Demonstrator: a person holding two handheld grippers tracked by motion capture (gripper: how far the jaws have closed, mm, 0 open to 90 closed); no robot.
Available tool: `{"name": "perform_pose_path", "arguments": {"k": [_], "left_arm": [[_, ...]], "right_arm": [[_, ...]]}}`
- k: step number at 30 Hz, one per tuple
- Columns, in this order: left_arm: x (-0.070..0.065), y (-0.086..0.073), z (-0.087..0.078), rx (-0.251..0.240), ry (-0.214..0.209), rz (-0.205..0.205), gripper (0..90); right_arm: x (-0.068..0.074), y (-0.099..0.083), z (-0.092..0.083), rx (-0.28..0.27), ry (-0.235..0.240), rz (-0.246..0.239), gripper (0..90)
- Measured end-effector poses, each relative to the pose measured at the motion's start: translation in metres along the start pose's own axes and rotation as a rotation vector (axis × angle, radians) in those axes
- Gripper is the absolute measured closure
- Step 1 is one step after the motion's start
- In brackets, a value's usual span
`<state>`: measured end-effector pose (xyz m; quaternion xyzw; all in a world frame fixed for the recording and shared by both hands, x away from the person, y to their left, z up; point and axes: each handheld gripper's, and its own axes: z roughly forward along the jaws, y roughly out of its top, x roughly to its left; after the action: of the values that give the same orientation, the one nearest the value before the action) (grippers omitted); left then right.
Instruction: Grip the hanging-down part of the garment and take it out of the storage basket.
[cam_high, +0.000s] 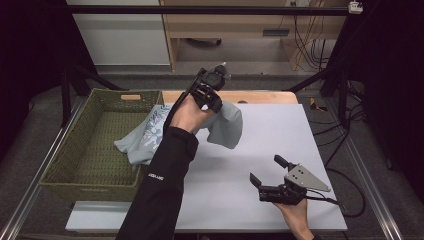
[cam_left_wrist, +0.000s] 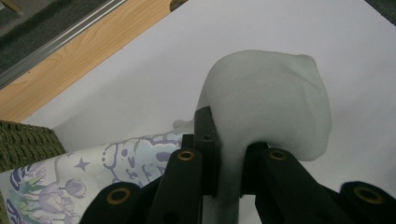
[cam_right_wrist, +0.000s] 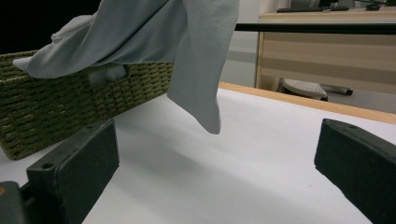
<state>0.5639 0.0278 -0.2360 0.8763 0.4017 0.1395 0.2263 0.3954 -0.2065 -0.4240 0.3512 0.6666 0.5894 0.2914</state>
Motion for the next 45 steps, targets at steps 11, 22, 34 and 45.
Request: {"name": "perform_pose_path", "arguments": {"k": [11,22,34,45], "left_arm": [[0.001,-0.001,-0.002,0.002,-0.005,0.0,81.8],[0.003,0.0,-0.004,0.006,-0.005,-0.002,81.8],[0.005,0.0,-0.007,0.009,-0.007,-0.003,81.7],[0.006,-0.001,-0.008,0.002,-0.008,-0.004,81.7]], "right_arm": [[-0.001,0.002,0.0,0.016,0.005,0.011,0.4],[0.003,0.012,0.008,-0.009,0.027,0.022,0.4],[0.023,0.027,0.032,-0.02,0.076,0.016,0.4],[0.043,0.033,0.057,-0.019,0.105,0.026,0.4]]}}
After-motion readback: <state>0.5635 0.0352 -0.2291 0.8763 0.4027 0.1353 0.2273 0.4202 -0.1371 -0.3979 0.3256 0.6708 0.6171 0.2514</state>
